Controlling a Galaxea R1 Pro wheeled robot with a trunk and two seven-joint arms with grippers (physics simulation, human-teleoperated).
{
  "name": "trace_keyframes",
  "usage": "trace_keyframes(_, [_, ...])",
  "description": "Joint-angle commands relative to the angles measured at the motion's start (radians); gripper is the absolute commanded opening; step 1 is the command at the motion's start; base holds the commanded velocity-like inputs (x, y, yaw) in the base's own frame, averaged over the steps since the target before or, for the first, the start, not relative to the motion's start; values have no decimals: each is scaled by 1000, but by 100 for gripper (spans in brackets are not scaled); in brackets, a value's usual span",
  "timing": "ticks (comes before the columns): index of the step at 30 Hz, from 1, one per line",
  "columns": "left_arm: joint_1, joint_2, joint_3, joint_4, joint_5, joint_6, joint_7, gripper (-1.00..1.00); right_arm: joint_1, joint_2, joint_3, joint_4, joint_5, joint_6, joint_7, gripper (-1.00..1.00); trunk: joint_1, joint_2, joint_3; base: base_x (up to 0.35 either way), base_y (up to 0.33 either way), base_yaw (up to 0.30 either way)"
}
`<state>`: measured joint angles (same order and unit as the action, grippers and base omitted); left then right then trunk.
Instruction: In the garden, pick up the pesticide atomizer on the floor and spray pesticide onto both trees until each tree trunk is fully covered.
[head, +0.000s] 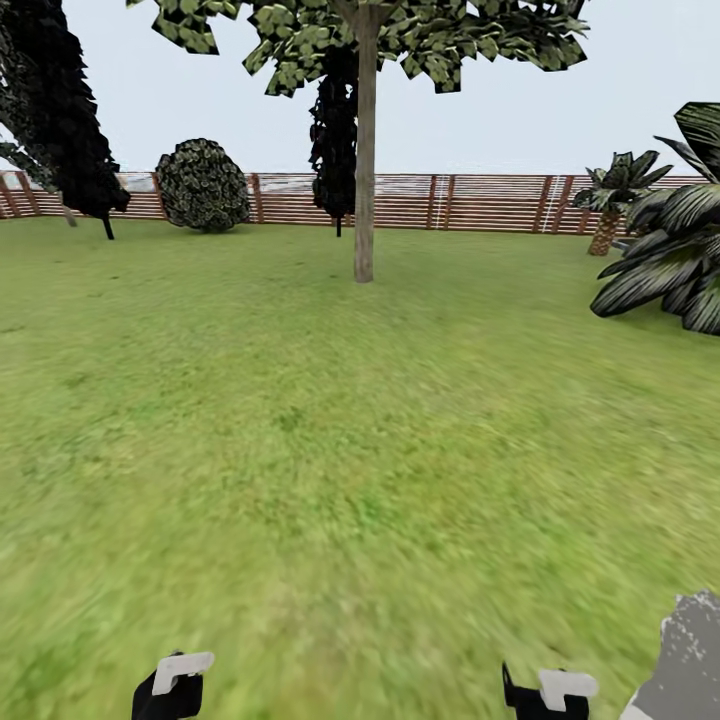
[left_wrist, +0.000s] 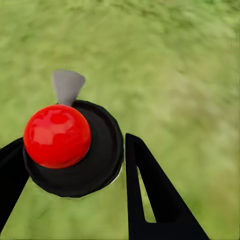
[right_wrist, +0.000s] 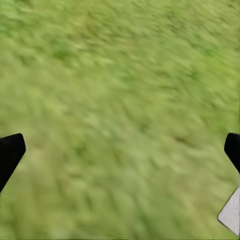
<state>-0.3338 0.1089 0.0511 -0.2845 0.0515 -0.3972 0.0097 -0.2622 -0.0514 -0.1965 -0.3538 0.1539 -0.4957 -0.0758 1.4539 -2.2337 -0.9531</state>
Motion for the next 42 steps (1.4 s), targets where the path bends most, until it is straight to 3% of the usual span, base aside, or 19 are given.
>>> trace_keyframes(1, [-1,0,0,1,5,-3,0,-100,0,1,-4,1,10,-3,-4,100,0,0,-1,337,0,0])
trace_keyframes(42, [-1,0,0,1,5,-3,0,-100,-1,1,-4,1,11,-3,-4,100,0,0,-1,337,0,0])
